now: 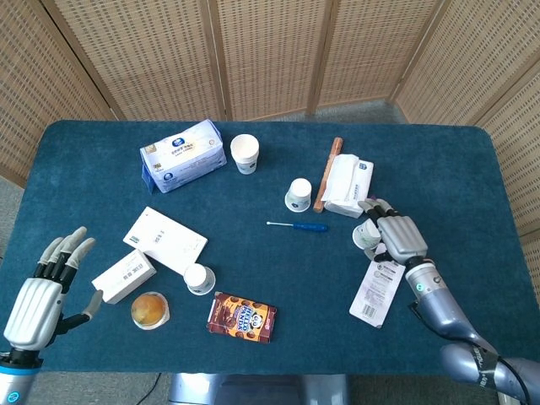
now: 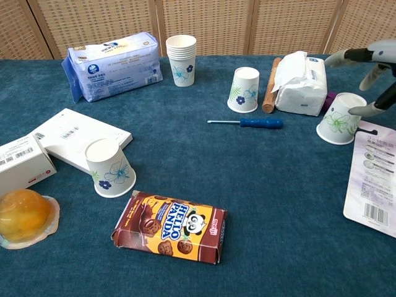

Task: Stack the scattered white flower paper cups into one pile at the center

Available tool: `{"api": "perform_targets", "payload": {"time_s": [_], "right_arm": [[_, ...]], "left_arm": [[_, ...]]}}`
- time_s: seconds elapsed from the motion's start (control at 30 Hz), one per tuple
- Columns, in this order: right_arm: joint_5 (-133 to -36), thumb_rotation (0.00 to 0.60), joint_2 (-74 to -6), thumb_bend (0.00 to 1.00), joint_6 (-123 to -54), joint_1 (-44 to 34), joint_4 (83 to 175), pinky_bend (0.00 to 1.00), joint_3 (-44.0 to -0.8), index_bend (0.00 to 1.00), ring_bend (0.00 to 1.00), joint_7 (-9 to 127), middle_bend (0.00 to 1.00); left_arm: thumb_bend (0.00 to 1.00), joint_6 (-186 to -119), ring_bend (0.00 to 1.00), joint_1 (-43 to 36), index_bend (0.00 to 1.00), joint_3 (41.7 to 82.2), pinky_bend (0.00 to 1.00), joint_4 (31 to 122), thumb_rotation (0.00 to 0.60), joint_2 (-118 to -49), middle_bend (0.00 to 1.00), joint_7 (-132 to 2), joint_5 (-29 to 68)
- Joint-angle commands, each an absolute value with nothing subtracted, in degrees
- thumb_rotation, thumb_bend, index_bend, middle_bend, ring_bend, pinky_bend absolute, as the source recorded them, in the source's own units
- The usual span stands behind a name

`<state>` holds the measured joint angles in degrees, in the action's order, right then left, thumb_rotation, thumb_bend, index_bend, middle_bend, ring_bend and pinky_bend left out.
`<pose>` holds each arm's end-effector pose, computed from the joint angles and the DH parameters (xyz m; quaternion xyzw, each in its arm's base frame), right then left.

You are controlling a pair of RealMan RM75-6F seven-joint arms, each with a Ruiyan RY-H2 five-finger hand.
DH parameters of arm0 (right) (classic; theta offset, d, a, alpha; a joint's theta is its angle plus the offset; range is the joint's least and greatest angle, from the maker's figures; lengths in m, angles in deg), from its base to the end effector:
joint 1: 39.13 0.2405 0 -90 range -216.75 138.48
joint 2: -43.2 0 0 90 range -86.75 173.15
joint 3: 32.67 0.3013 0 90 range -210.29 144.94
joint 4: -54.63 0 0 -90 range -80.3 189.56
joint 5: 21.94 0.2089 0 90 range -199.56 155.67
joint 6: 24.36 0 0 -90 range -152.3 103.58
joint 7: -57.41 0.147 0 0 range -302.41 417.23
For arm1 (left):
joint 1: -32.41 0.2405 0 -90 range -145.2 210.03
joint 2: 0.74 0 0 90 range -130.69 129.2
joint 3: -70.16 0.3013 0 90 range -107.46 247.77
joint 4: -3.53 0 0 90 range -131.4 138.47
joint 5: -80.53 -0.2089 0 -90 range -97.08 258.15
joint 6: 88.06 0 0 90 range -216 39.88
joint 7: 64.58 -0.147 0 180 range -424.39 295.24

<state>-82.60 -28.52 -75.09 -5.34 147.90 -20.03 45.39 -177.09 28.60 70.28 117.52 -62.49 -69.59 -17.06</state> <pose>-0.2490 -0.3633 0.0854 0.6857 -0.4569 0.3379 0.4549 -0.2517 0.1624 0.1706 -0.5891 -0.4089 -0.5015 0.4840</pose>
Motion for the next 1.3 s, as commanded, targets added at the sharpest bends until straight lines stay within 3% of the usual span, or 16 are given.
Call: {"api": "perform_targets", "payload": {"time_s": [0.03,0.27,0.47,0.63,1.1,1.3], "right_arm": [[-82.2,0.6,-29.4,0.34,-74.5,-4.6,146.7,0.28,-20.4,0.0,0.0,45.4,0.03],[-80.9,0.6,-31.6,0.34,-73.1,-2.9,143.3,0.28,-21.0,0.01,0.0,45.3,0.04],[-80.5,0.6,-33.8,0.35,-72.6,-1.4,139.8,0.38,-20.9,0.09,0.0,45.7,0.11],[-80.0,0.6,-34.0,0.35,-73.2,-1.2,139.3,0.38,-21.2,0.11,0.0,45.1,0.12],[-79.0,0.6,-29.3,0.34,-76.2,-1.7,147.0,0.38,-22.2,0.0,0.0,41.5,0.08],[-78.1,0.6,-29.4,0.35,-74.9,-0.7,145.9,0.36,-22.1,0.0,0.0,41.7,0.01]], "left_arm": [[0.45,-177.2,0.0,28.7,0.05,70.3,0.05,117.4,0.6,-62.5,0.03,-69.5,-17.0],[0.45,-178.6,0.0,29.6,0.05,70.6,0.05,116.7,0.6,-62.3,0.03,-68.7,-17.0],[0.45,-179.7,0.0,30.4,0.05,70.8,0.05,116.1,0.6,-62.2,0.03,-67.9,-17.0],[0.45,-180.2,0.0,30.8,0.05,70.8,0.05,115.9,0.6,-62.1,0.03,-67.6,-16.9],[0.45,-179.4,0.0,30.0,0.05,70.3,0.05,116.2,0.6,-62.7,0.03,-68.1,-17.2],[0.45,-179.5,0.0,30.2,0.05,70.4,0.05,116.2,0.6,-62.6,0.03,-68.2,-17.2]]}}
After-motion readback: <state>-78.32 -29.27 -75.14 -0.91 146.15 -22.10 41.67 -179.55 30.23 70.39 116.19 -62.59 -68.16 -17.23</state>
